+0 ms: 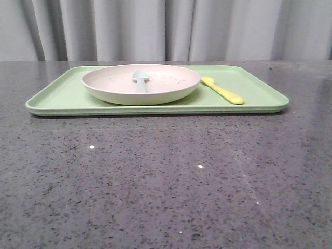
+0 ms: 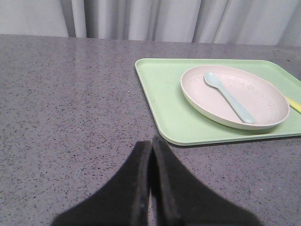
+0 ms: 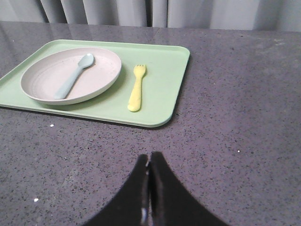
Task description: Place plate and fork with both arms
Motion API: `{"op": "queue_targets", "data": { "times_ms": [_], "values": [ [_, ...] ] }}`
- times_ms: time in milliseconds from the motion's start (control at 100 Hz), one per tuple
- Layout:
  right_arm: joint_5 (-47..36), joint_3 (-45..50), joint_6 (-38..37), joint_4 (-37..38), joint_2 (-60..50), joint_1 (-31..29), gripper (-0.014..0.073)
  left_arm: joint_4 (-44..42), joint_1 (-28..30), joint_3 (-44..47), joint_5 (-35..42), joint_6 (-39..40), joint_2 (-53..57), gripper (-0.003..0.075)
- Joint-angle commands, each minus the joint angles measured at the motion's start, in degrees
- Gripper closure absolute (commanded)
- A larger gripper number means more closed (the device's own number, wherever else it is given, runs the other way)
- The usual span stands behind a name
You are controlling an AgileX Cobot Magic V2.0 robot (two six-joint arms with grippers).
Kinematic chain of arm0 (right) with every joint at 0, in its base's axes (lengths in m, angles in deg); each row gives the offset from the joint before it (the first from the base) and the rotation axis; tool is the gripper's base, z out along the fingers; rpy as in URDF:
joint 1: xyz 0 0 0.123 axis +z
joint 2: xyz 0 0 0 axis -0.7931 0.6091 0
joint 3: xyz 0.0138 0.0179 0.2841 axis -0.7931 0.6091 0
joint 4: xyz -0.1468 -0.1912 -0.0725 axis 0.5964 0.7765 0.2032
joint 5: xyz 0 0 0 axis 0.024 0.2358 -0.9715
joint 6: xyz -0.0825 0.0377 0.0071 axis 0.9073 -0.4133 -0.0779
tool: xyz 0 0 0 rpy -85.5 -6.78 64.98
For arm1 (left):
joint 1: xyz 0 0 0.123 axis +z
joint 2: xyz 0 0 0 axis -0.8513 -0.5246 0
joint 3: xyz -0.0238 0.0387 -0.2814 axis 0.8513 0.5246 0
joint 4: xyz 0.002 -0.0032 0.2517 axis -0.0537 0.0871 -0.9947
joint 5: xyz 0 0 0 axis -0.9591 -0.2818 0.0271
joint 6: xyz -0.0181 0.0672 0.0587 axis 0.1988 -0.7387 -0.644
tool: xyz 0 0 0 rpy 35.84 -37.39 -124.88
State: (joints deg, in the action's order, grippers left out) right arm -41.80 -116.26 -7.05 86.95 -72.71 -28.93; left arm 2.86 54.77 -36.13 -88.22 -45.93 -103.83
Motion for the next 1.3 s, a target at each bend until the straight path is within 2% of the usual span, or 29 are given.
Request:
{"op": "queue_targets", "data": {
  "times_ms": [0, 710, 760, 850, 940, 1010, 1290],
  "values": [
    [-4.66, -1.27, 0.03, 1.18, 0.64, -0.37, 0.0661, 1.38, 0.24, -1.48, 4.37, 0.28, -0.53, 0.0741],
    [-4.66, -1.27, 0.03, 1.18, 0.64, -0.37, 0.0661, 1.38, 0.24, -0.21, 4.81, 0.28, -0.50, 0.0741],
    [-4.66, -1.27, 0.03, 1.18, 0.64, -0.37, 0.0661, -0.68, 0.24, 0.20, 4.45, 0.28, -0.50, 0.0741],
    [-4.66, -1.27, 0.03, 1.18, 0.64, -0.37, 0.0661, -6.97, 0.24, 3.59, 11.84, 0.39, -0.50, 0.0741],
    [-4.66, -1.27, 0.03, 1.18, 0.64, -0.37, 0.0661, -6.73, 0.24, 8.99, 25.68, 0.55, 0.31, 0.0741],
    [-4.66, -1.27, 0.03, 1.18, 0.64, -0.37, 0.0661, -6.73, 0.24, 12.52, 32.33, 0.55, 2.42, 0.0741],
    [-4.66, -1.27, 0.03, 1.18, 0.64, -0.37, 0.0661, -6.85, 3.73, 20.93, 34.48, 0.55, 8.99, 0.0741]
  ]
}}
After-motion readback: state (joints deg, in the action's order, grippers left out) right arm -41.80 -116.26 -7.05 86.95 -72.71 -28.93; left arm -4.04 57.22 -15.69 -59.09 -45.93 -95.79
